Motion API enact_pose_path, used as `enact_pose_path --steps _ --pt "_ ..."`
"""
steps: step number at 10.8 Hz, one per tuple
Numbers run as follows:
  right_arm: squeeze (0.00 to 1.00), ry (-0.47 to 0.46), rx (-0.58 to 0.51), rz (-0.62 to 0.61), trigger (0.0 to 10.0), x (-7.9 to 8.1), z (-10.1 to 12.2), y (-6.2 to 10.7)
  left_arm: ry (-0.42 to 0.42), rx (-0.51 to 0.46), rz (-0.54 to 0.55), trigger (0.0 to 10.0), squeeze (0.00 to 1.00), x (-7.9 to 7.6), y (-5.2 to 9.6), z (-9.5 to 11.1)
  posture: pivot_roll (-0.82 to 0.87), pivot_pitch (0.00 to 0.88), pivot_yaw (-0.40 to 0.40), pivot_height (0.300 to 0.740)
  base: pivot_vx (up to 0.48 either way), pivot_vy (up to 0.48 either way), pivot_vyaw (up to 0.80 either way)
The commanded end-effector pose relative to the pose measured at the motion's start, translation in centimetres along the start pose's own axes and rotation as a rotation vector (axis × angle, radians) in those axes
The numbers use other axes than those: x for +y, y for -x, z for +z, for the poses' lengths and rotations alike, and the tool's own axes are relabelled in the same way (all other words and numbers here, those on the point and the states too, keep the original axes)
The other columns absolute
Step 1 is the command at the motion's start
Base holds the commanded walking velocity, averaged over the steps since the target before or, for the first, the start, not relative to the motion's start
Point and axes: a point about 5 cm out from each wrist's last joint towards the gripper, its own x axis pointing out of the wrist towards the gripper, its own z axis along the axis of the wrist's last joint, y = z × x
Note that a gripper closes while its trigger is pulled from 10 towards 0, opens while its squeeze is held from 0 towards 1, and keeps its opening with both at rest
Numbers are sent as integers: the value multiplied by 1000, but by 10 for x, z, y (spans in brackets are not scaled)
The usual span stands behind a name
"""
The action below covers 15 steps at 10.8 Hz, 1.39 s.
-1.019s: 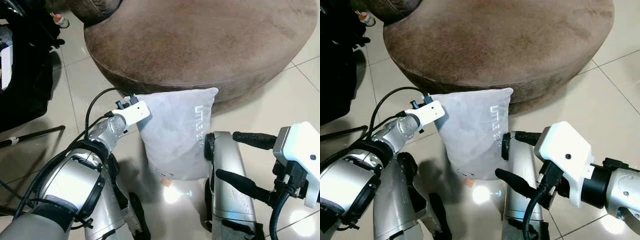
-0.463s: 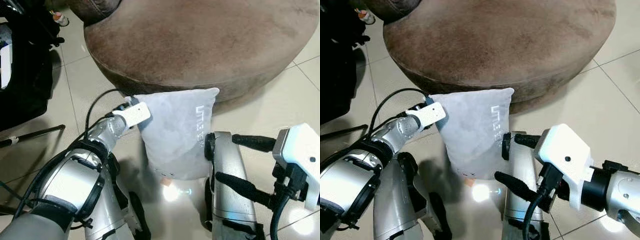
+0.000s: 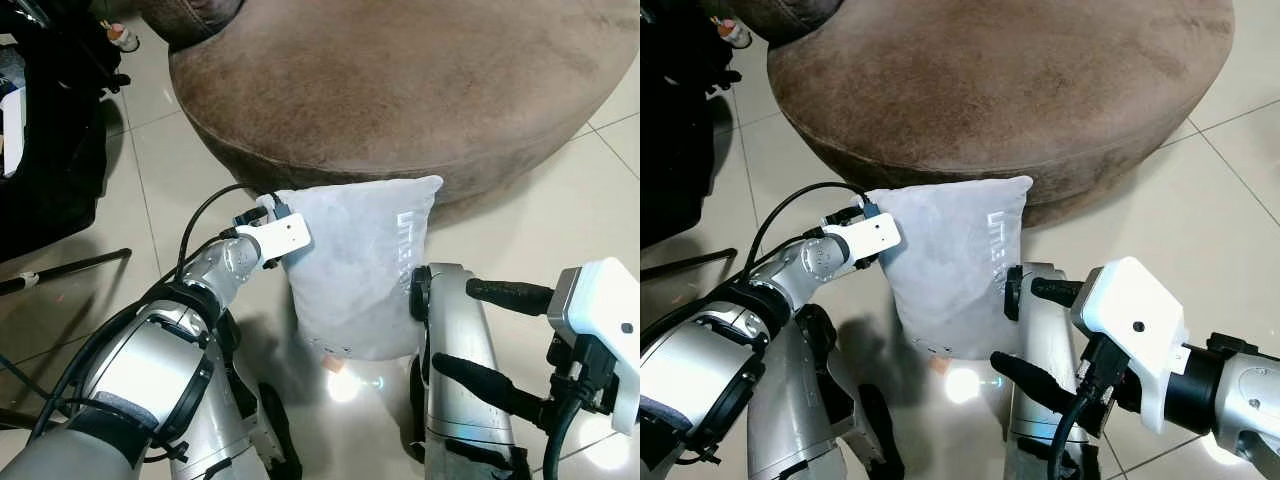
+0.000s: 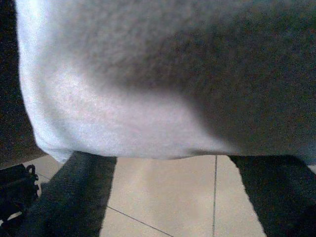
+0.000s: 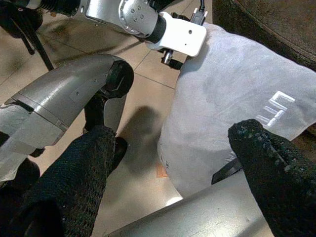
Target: Move the pillow to the sofa from floor
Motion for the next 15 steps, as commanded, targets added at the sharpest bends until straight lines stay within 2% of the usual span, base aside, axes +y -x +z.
enact_pose_path --steps 1,3,4,6,7,8,10,14,15 --pt "0 11 -9 28 10000 8 1 0 5 18 -38 10000 1000 -12 1 -8 -499 320 174 412 0 0 0" --pt "0 5 -7 27 10000 9 0 0 227 31 88 10000 1000 8 5 -18 -501 318 175 412 0 0 0" --pt "0 3 -3 25 10000 9 0 0 241 44 104 10000 1000 13 8 -28 -503 317 173 412 0 0 0" --pt "0 0 1 22 10000 10 -2 0 222 29 82 10000 1000 18 10 -31 -479 314 172 412 0 0 0" --pt "0 2 0 23 10000 10 -3 -1 260 16 62 10000 298 20 12 -33 -479 315 173 412 0 0 0" --pt "0 1 2 26 10000 11 -2 0 256 7 39 10000 0 20 11 -30 -487 326 175 412 0 0 0" --pt "0 -8 8 37 10000 12 0 5 223 -28 16 10000 0 16 6 -13 -523 353 174 412 0 0 0" --pt "0 -51 39 43 10000 13 2 17 193 -73 -89 10000 0 -18 -3 16 -581 404 171 412 0 0 0" --pt "0 -62 46 39 10000 14 2 19 242 -83 -148 0 0 -27 -4 18 -585 410 170 412 0 0 0"
